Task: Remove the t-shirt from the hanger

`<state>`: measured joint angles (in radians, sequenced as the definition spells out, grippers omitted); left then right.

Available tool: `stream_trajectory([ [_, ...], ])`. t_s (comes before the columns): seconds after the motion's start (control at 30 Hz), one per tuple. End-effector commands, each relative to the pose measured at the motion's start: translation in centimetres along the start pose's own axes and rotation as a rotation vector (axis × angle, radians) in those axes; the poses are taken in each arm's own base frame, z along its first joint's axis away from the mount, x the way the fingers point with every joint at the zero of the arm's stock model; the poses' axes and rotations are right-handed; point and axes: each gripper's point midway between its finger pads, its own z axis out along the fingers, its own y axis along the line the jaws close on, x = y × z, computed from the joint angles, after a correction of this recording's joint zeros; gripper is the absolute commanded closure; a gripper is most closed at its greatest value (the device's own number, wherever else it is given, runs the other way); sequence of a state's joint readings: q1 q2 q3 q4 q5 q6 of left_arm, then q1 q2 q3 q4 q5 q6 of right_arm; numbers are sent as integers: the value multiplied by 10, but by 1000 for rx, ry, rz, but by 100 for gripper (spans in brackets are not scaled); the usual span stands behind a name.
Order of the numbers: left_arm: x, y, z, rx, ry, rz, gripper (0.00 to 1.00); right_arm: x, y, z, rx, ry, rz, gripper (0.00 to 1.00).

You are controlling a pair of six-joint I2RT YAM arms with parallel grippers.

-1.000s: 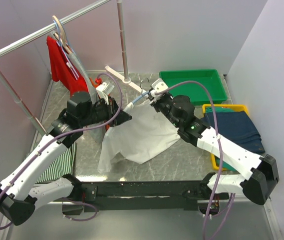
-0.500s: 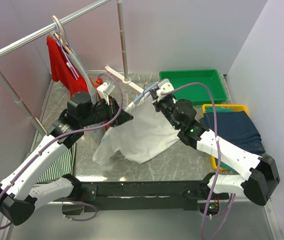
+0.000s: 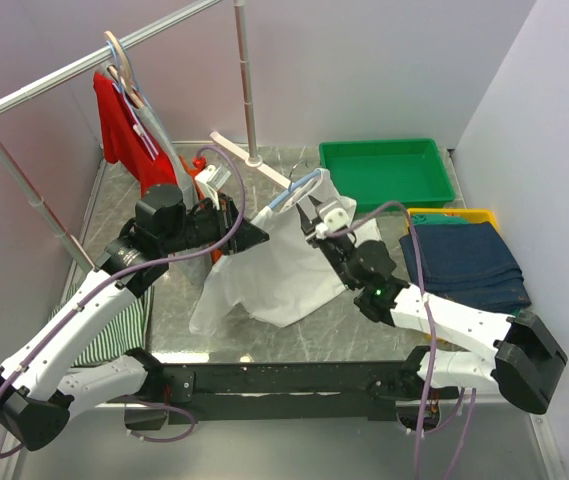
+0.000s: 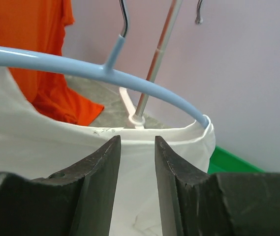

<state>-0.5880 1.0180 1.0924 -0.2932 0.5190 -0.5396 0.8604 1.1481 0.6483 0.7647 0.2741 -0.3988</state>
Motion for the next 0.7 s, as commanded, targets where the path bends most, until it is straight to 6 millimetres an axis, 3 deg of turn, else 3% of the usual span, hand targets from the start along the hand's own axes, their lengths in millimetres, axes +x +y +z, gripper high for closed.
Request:
stream_trajectory([
  [0.0, -28, -26, -6, 91, -103, 71, 99, -71, -32, -18, 158, -273, 15, 59],
  [0.2, -24, -24, -3, 94, -90, 67, 99, -83, -27, -19, 131, -299, 16, 60],
  [0.33, -25, -26, -3, 102, -94, 69, 99, -75, -13, -8, 67, -227, -20, 60],
  [0.67, -25, -26, -1, 106, -84, 73, 99, -62, -7, 3, 24, -104, -75, 54],
])
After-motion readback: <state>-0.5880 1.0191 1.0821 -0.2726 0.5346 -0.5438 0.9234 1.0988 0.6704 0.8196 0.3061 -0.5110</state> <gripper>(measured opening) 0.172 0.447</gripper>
